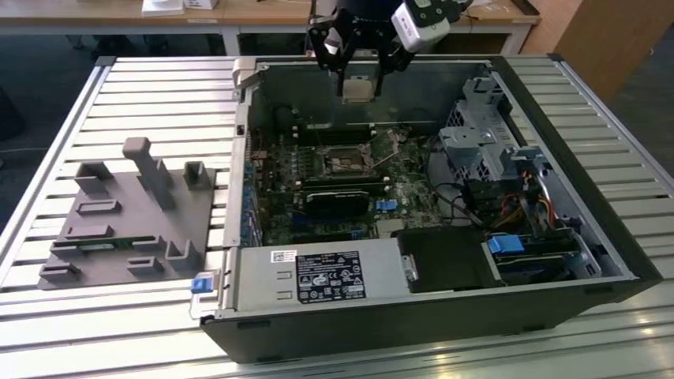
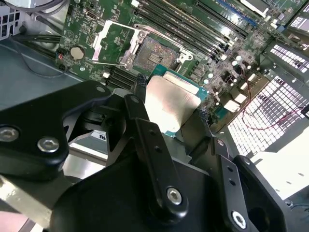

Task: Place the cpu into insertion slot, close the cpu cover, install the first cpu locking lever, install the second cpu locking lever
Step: 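Place the cpu into insertion slot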

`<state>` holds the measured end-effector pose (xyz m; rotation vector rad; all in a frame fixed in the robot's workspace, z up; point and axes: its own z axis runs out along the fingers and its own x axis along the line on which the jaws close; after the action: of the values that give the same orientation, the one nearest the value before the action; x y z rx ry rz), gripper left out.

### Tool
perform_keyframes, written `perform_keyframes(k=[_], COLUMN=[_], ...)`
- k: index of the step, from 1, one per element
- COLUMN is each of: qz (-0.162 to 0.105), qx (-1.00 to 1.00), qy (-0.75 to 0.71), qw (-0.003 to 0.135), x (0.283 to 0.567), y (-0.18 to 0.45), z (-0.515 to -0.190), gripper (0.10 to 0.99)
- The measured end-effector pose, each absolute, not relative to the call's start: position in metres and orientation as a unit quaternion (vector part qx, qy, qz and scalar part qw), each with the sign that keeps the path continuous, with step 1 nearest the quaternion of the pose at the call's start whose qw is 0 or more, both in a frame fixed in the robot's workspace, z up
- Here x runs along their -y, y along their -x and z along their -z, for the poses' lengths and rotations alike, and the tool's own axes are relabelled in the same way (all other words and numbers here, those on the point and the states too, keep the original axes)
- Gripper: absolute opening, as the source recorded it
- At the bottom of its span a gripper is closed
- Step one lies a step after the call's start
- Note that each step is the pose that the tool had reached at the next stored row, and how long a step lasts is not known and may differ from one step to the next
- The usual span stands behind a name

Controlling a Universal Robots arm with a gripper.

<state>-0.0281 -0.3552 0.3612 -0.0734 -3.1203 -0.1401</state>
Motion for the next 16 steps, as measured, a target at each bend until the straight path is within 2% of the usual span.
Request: perform_keyframes(k=[16], qz=[0.045], qx=[0.998], qy=[0.042], qw=[0.008], x=[0.3552], y=[0.0281], z=[-0.3612], gripper=[0.537])
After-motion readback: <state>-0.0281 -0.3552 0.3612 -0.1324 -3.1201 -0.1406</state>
